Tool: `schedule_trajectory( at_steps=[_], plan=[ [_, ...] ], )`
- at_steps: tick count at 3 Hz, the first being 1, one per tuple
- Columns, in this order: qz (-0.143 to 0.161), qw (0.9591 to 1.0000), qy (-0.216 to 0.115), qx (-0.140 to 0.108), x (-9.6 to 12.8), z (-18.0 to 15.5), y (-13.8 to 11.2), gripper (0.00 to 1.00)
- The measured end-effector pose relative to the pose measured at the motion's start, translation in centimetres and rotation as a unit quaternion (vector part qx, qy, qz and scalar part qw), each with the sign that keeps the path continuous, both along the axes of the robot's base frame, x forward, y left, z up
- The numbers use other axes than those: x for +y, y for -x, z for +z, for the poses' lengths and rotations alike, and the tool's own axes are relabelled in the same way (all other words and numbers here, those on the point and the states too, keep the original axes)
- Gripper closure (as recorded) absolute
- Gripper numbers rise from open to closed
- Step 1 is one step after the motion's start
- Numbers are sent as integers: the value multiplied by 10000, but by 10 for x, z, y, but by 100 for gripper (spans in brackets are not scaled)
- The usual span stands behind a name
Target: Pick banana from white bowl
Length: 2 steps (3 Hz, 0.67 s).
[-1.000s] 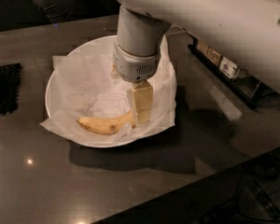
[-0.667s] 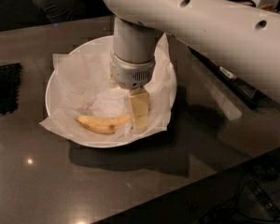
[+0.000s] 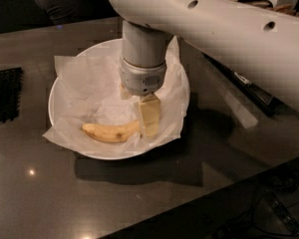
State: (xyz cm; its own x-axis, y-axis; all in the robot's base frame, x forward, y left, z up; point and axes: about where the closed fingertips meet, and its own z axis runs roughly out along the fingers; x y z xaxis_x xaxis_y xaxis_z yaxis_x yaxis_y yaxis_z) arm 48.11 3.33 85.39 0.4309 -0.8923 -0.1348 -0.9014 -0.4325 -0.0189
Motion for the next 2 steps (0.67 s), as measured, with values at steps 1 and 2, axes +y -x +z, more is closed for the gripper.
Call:
schedule_trajectory(
  at_steps=[1,2],
  plan=[
    [-152,9996,147,-211,-10,30,-8,19],
    [-283,9984,206,-442,-19,59,-18,17]
  ],
)
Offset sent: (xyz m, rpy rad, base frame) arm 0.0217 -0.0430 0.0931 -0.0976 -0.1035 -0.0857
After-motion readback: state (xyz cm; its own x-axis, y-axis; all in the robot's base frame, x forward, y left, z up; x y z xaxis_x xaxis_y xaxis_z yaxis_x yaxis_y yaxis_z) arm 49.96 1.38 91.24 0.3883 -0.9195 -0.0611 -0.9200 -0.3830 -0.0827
